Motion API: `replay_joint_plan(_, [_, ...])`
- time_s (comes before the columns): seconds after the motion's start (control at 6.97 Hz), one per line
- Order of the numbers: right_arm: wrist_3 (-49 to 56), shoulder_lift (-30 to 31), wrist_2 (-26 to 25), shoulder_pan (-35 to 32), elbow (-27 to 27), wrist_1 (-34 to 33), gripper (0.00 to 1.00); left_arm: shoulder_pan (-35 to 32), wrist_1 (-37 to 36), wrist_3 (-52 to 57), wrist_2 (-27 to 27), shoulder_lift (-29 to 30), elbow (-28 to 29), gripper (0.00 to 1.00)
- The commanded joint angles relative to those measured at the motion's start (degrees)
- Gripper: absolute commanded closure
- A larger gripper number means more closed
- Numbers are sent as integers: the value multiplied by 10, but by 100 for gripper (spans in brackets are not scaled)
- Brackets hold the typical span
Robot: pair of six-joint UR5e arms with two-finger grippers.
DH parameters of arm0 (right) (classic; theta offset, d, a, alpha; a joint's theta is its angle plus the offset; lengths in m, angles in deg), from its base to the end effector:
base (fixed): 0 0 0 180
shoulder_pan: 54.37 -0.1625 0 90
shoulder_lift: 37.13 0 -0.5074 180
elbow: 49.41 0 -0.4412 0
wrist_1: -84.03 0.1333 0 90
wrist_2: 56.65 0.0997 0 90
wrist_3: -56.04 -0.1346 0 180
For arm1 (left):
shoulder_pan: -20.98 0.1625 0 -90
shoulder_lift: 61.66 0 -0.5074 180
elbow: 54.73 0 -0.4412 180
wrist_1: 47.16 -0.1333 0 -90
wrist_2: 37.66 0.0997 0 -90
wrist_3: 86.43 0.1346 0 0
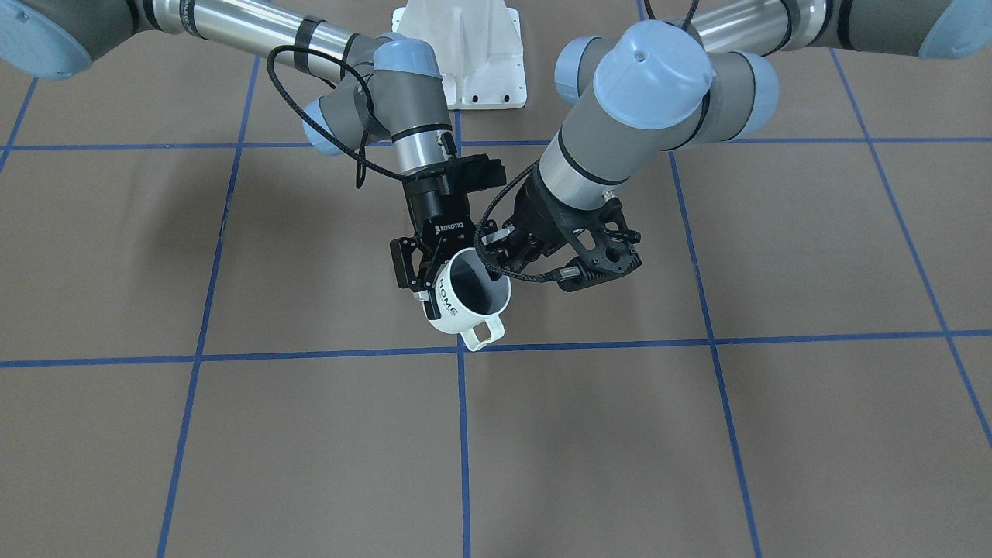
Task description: Left arm hands cup to right arm to dump lemon
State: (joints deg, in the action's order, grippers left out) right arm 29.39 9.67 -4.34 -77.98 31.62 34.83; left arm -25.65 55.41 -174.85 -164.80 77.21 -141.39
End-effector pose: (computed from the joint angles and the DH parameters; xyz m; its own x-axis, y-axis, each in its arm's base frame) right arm -0.6840 -0.5343 0.2154 0.8731 -0.3902 0.2922 -0.1734 0.3116 0.9343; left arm 0.5356 -0.6427 0.1535 0.3690 -0.3586 -0.8574 0.2174 0.9303 -0.2955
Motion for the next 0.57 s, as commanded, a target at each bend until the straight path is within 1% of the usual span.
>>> replay_joint_plan(0.0, [-1, 0, 1, 0, 1, 2, 13, 0, 0, 22, -4, 1, 3, 100])
replay_joint_plan(0.14, [1, 2, 1, 0, 2, 2, 2, 0, -1, 37, -5, 0, 3, 100])
replay_joint_plan(0.43, [2, 16, 0, 0, 17, 2, 1, 0, -1, 37, -5, 1, 3, 100])
